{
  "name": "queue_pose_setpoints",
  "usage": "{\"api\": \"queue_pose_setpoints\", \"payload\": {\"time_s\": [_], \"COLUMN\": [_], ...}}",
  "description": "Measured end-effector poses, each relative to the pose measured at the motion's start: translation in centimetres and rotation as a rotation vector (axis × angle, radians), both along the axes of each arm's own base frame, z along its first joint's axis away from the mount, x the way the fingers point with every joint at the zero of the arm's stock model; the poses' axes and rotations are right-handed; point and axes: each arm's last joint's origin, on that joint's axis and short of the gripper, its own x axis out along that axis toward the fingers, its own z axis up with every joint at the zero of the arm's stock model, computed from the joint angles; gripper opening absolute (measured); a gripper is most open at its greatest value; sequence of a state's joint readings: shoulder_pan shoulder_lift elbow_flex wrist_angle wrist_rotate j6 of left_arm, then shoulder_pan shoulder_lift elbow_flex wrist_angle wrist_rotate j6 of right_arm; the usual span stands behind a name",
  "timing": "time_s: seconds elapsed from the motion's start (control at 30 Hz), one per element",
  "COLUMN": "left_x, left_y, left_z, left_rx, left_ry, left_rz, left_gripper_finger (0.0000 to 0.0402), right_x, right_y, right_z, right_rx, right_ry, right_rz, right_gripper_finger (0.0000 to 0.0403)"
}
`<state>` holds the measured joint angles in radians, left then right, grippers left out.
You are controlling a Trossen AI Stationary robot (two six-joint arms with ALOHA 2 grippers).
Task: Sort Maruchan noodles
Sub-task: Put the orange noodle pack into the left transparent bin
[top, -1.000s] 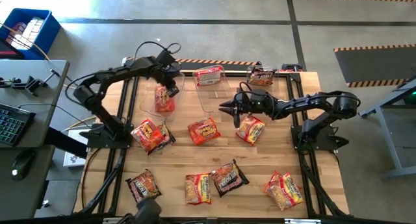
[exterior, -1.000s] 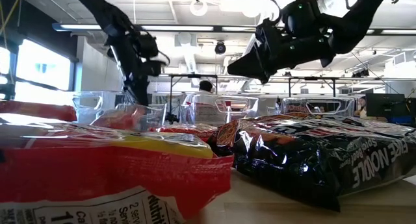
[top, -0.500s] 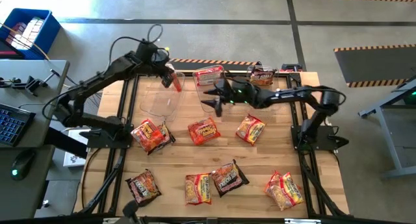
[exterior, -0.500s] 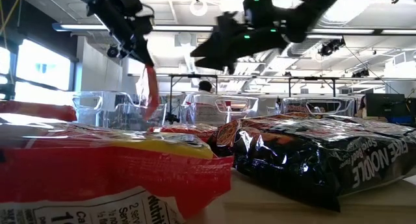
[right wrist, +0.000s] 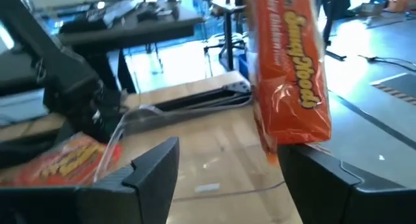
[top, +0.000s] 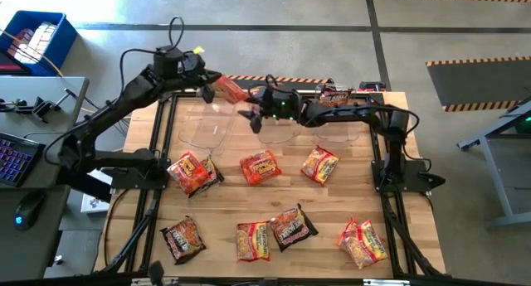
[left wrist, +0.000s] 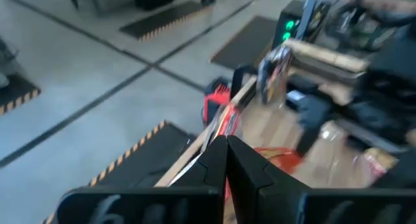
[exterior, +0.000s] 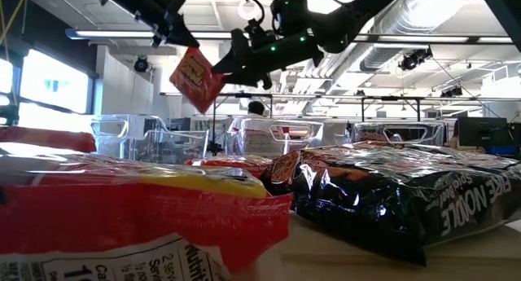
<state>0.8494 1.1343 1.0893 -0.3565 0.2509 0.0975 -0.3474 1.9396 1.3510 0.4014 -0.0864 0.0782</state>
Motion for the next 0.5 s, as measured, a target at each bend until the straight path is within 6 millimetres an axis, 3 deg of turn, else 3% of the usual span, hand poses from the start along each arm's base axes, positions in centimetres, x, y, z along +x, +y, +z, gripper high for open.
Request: {"api": "queue_pose_setpoints", "payload": {"time_s": [0.5], "left_x": [-0.4], "left_y": [-0.5], "left_z": [1.9], "left_rx": [0.087], "left_ry": [-0.120], "left_rz": [-0.008], "left_gripper_finger": [0.0000], "right_x": [-0.1], "right_y": [-0.5], "right_z": [0.6], "right_rx": [0.010], "right_ry": [-0.068], "right_rz": [-0.045], "right_gripper_finger": [0.0250]}}
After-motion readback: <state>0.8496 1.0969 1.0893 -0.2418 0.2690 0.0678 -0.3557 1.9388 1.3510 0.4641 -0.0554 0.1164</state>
